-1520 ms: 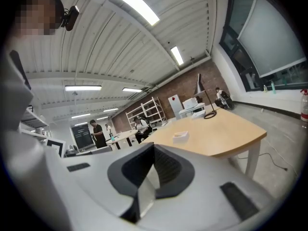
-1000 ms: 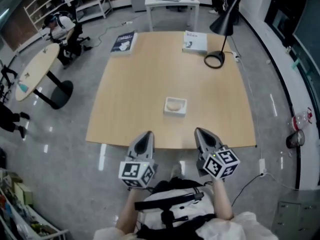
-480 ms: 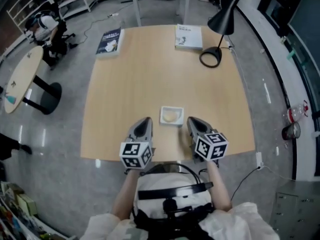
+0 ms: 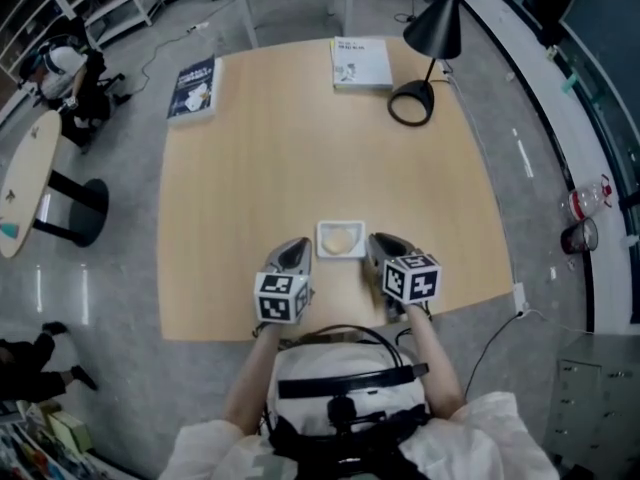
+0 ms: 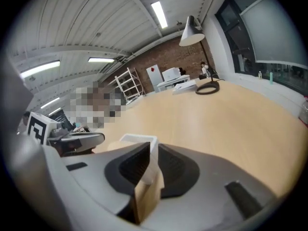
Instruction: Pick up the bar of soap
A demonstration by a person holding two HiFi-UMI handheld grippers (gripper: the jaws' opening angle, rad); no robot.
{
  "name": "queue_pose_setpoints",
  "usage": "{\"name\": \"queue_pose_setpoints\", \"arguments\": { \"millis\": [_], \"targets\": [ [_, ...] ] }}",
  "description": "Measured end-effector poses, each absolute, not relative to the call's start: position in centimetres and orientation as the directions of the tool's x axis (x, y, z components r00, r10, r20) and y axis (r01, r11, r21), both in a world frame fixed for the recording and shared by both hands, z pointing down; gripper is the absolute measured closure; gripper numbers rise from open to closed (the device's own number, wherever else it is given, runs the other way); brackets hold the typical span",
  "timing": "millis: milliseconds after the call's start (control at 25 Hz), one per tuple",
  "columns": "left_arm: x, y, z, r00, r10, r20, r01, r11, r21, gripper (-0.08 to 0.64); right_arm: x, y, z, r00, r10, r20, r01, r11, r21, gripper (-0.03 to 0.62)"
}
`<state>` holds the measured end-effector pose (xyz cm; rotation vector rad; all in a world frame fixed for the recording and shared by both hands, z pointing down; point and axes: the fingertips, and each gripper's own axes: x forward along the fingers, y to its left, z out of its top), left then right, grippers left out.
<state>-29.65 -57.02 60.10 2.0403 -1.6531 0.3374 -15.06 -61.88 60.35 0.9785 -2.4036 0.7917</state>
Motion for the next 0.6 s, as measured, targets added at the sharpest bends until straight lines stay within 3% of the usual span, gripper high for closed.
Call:
{"name": "queue_pose_setpoints", "arguments": {
  "millis": [200, 520, 600],
  "targets": [
    [-28.6, -56.3, 62.3, 0.288, -0.801, 0.525, -0.954, -0.192, 0.231, 0.555, -16.0, -61.8, 61.7, -0.672, -0.434, 0.6, -0.705, 0.622, -0.341, 0.552],
    [-28.3, -56.3, 61.7, 0.304, -0.804, 0.511, -0.951, -0.227, 0.209, 0.555, -16.8, -62.0, 60.6, -0.68, -0.449, 0.579, -0.691, 0.657, -0.302, 0.551],
    [-28.1, -56.5, 61.8, 0.314, -0.795, 0.519, -0.949, -0.246, 0.198, 0.555, -17.7, -61.3, 59.3, -0.709, -0.443, 0.549, -0.652, 0.708, -0.271, 0.515]
  ]
}}
